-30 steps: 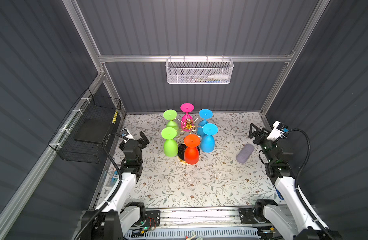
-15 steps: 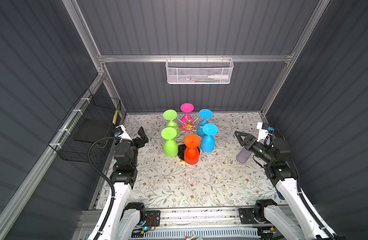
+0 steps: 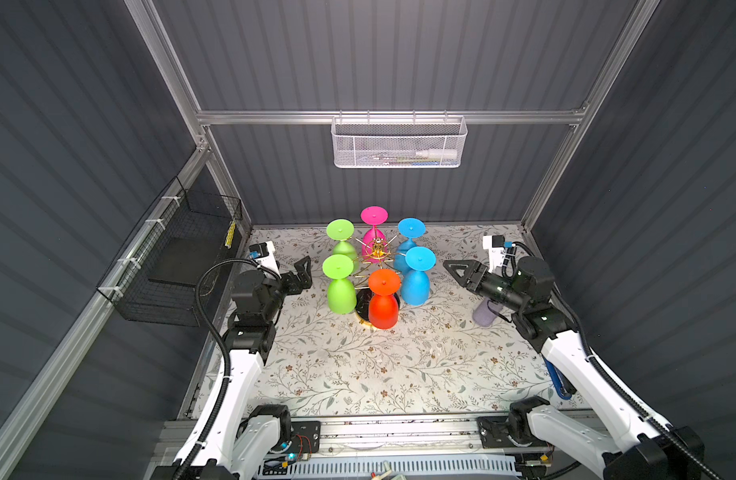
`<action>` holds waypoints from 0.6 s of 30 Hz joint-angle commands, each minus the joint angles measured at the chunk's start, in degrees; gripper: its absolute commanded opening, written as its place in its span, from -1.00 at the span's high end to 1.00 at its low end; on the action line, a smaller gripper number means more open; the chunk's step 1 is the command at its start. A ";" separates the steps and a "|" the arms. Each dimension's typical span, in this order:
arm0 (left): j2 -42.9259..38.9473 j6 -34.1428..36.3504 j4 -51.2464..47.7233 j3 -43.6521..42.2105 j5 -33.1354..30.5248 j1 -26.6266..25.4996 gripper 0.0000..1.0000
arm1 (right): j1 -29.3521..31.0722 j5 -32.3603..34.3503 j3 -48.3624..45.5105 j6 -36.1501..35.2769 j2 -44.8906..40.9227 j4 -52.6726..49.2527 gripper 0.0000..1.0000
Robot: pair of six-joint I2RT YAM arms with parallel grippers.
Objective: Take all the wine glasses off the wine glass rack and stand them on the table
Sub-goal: 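Close the right gripper on the cyan glass stem while the left gripper hovers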
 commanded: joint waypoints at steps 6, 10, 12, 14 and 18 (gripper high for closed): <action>0.74 1.64 -2.36 3.70 9.28 0.43 -0.87 | 2.41 -0.36 3.57 1.90 2.55 0.59 -0.18; 0.87 1.60 -3.24 5.00 11.65 0.36 -0.86 | 3.47 -0.33 4.94 2.15 4.10 0.81 -0.17; 0.77 1.18 -2.94 4.89 12.39 0.35 -0.86 | 3.76 -0.34 5.47 2.59 4.84 1.10 -0.17; 0.68 0.56 -2.56 4.85 13.50 0.38 -0.86 | 3.96 -0.47 5.92 3.07 5.53 1.75 -0.15; 0.10 -0.12 -2.47 4.81 13.88 0.35 -0.85 | 4.47 -0.91 7.32 3.59 7.67 2.35 -0.05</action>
